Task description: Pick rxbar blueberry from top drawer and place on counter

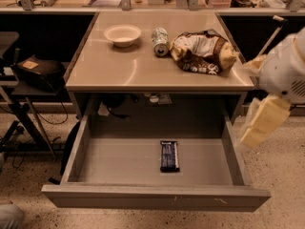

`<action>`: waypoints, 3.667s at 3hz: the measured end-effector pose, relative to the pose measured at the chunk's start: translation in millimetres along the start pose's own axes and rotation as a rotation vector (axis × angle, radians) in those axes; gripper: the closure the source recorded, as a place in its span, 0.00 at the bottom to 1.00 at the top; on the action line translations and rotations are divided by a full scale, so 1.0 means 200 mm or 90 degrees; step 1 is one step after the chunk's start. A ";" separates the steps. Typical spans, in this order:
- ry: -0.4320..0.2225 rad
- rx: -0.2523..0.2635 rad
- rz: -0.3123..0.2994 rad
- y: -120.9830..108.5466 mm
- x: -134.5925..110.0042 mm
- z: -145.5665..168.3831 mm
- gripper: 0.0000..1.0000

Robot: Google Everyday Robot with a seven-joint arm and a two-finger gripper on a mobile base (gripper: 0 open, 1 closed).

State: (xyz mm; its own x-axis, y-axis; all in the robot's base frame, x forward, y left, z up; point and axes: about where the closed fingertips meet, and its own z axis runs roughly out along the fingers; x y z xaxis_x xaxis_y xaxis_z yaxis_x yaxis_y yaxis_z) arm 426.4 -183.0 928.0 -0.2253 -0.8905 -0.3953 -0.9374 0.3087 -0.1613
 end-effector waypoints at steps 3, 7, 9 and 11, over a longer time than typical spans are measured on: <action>-0.072 -0.083 0.152 0.39 -0.29 0.86 0.00; -0.147 0.168 0.444 -0.74 0.13 1.32 0.00; -0.148 0.187 0.451 -0.82 0.16 1.42 0.00; -0.163 0.210 0.451 -0.92 0.13 1.50 0.00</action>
Offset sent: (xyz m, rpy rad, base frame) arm 0.0246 0.1769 -0.2398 -0.0022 0.1119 -0.3015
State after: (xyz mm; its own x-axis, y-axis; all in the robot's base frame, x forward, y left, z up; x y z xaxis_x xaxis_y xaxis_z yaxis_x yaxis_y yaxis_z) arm 673.1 -162.1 676.0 -0.6295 -0.3565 -0.6904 -0.4605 0.8868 -0.0380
